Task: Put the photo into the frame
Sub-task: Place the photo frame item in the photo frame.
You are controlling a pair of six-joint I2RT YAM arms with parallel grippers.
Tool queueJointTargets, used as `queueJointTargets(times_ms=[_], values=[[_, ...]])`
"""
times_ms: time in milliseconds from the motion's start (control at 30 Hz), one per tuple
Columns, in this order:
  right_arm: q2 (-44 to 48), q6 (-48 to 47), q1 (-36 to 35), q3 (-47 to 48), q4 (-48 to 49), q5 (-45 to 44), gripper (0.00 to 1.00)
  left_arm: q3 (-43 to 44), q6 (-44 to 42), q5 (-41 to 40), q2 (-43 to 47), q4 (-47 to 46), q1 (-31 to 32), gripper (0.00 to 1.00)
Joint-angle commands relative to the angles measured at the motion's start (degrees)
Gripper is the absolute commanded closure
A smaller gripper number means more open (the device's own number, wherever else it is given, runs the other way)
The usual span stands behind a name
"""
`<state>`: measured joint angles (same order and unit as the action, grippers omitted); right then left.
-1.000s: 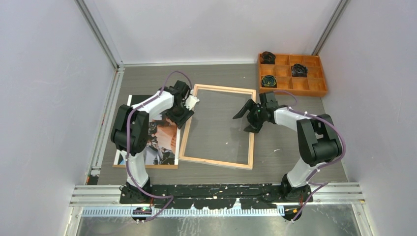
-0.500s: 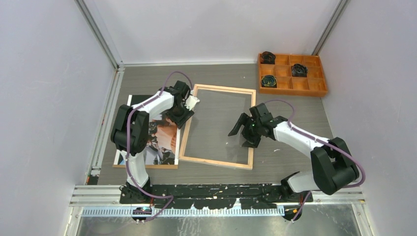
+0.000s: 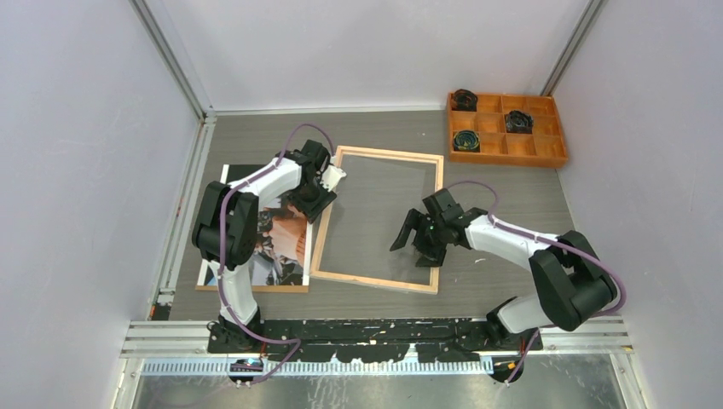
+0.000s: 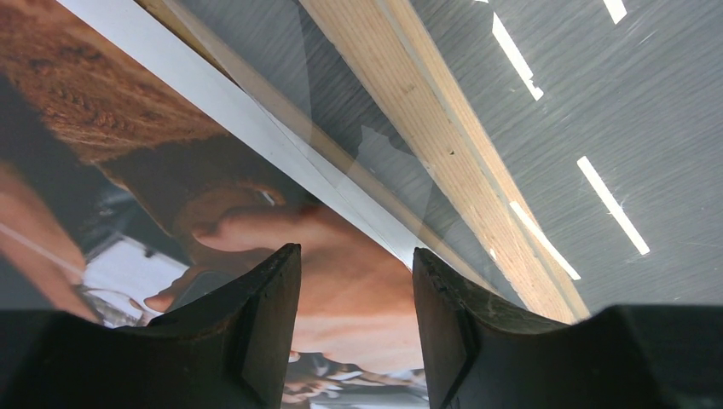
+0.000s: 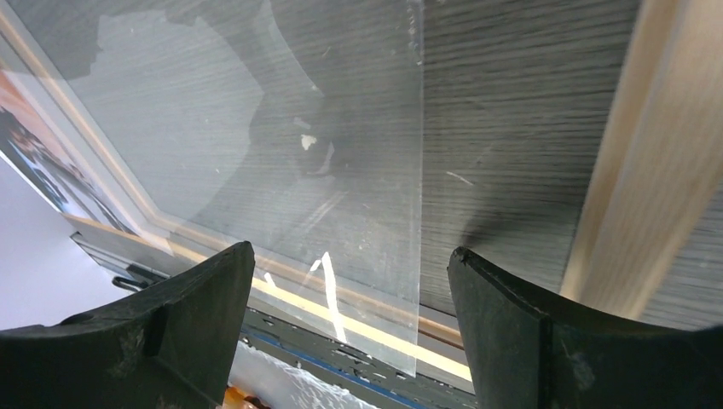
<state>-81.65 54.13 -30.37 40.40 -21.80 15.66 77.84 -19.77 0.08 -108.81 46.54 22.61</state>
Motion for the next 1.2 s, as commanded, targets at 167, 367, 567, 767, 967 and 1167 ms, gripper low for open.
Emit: queueJointTargets(times_ms=[167,367,567,767,967,1167], values=[[0.55,2.66,-1.63,-5.09,12.28,0.26,0.15,0.82,-0.45,0.36,0.27,0.1,0.33,0.48],[0.54,6.28,-1.54,-8.87,23.5,2.11,0.18,0.99,-0.37,0.34,0.01,0.26,0.59,0.48],[5.14,9.14,-1.51,-12.55,33.5,1.06,0.21,0.98,-0.55,-1.2,-0.26,0.37,0.76,0.48],[7.07,12.97,-1.51,-17.9,46.37,0.15,0.21,1.0,-0.65,-0.94,-0.55,0.49,1.03,0.48],[2.3,17.16,-1.53,-19.15,56.36,3.32,0.23,1.0,-0.89,-0.79,-1.36,0.64,1.12,0.48],[-2.72,21.15,-1.48,-19.79,66.06,5.05,0.24,0.91,-1.32,-0.52,-1.2,0.74,1.12,0.48]])
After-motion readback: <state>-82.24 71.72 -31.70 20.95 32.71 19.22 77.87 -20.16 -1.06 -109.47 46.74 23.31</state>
